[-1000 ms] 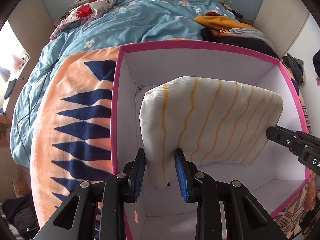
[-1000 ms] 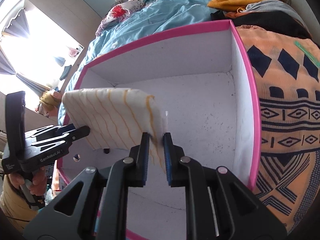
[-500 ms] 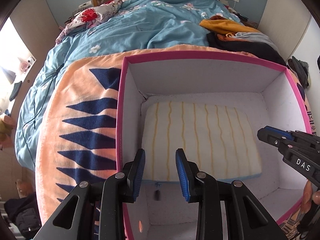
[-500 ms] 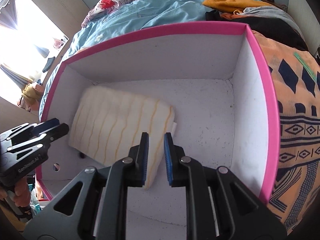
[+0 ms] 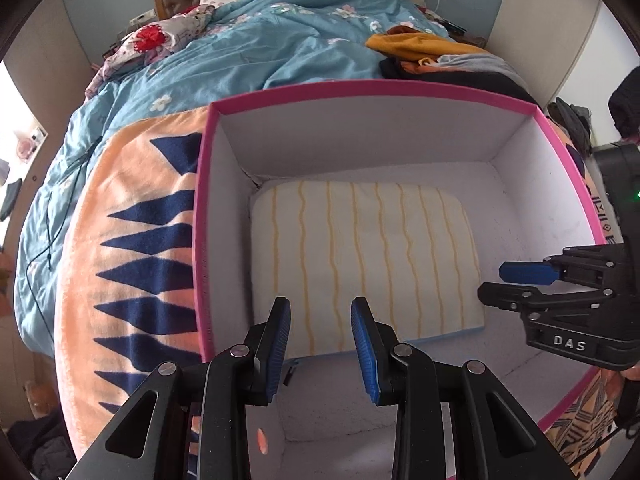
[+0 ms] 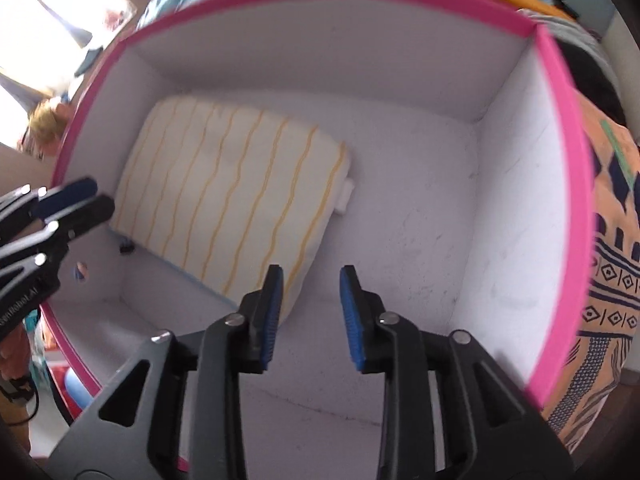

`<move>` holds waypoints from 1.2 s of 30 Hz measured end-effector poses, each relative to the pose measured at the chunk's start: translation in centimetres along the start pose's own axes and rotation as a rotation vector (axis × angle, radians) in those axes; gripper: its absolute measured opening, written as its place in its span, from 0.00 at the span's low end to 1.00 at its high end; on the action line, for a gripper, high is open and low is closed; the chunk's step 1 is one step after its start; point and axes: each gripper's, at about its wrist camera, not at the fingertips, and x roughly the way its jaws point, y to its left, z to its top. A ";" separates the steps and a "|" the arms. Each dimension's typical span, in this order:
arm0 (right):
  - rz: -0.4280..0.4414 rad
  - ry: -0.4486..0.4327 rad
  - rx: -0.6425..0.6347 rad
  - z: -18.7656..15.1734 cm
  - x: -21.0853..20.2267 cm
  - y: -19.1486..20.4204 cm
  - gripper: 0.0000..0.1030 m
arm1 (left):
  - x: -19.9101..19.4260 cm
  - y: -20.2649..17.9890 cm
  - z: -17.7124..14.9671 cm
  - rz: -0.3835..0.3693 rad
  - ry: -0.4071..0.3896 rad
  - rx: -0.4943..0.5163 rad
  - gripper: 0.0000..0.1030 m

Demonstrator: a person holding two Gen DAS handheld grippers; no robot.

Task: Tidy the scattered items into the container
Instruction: 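Withdraw the right gripper from the box back over the item pile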

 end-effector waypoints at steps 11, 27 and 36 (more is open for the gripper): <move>0.078 0.107 0.073 2.7 3.0 -0.1 0.43 | 0.2 -0.5 0.1 -0.020 -0.002 0.011 0.37; 0.059 -0.160 0.174 2.8 -1.3 -2.7 0.45 | -2.5 0.2 -2.3 -0.087 -0.101 -0.036 0.37; 0.177 -0.448 0.008 -3.7 -10.1 0.6 0.45 | -9.7 1.8 -6.2 -0.148 -0.267 -0.008 0.51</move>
